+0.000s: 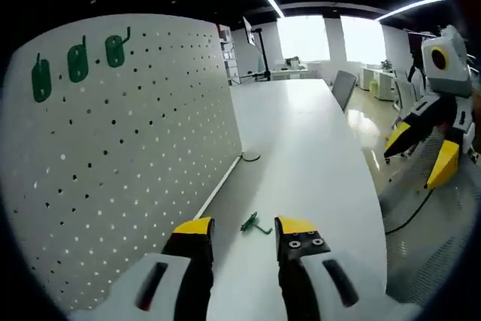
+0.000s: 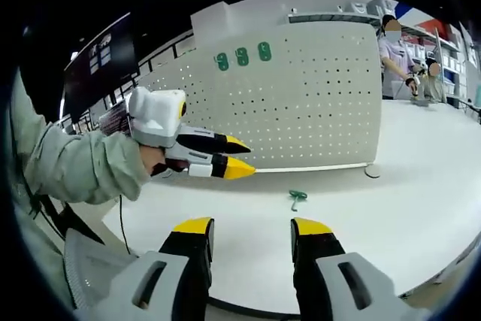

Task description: Insert the hook assembly into the mounting plate slot until the hook locks in place.

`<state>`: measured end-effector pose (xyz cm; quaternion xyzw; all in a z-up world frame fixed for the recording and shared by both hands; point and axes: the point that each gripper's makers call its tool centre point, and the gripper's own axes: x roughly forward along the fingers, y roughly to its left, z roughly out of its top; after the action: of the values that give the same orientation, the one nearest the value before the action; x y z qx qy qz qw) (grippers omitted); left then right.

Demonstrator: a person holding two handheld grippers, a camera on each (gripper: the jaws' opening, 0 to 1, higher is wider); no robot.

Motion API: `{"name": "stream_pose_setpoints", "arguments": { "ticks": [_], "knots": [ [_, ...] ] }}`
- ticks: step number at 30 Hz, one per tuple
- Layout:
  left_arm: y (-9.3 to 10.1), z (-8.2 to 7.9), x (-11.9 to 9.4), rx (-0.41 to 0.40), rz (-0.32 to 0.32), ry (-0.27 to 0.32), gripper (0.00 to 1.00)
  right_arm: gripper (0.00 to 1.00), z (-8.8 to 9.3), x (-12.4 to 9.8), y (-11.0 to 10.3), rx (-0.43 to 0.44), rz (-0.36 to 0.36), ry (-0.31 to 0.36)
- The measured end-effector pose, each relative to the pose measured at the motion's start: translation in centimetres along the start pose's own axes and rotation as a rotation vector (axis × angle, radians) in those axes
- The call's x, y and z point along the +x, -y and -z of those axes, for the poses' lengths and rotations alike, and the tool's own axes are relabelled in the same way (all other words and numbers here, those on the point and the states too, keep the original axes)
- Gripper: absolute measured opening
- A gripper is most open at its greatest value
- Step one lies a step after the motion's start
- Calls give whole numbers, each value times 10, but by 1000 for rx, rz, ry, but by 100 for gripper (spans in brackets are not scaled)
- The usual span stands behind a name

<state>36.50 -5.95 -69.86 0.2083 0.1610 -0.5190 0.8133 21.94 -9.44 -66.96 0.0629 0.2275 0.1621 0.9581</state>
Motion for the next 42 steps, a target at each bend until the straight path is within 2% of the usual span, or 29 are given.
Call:
{"name": "stream_pose_setpoints", "arguments": {
  "ticks": [25, 42],
  "knots": [
    [-5, 41, 77, 89, 99, -138, 28, 39, -8, 7, 9, 35, 2, 5],
    [-3, 65, 107, 118, 126, -202, 23, 39, -10, 3, 14, 48, 5, 17]
  ]
}}
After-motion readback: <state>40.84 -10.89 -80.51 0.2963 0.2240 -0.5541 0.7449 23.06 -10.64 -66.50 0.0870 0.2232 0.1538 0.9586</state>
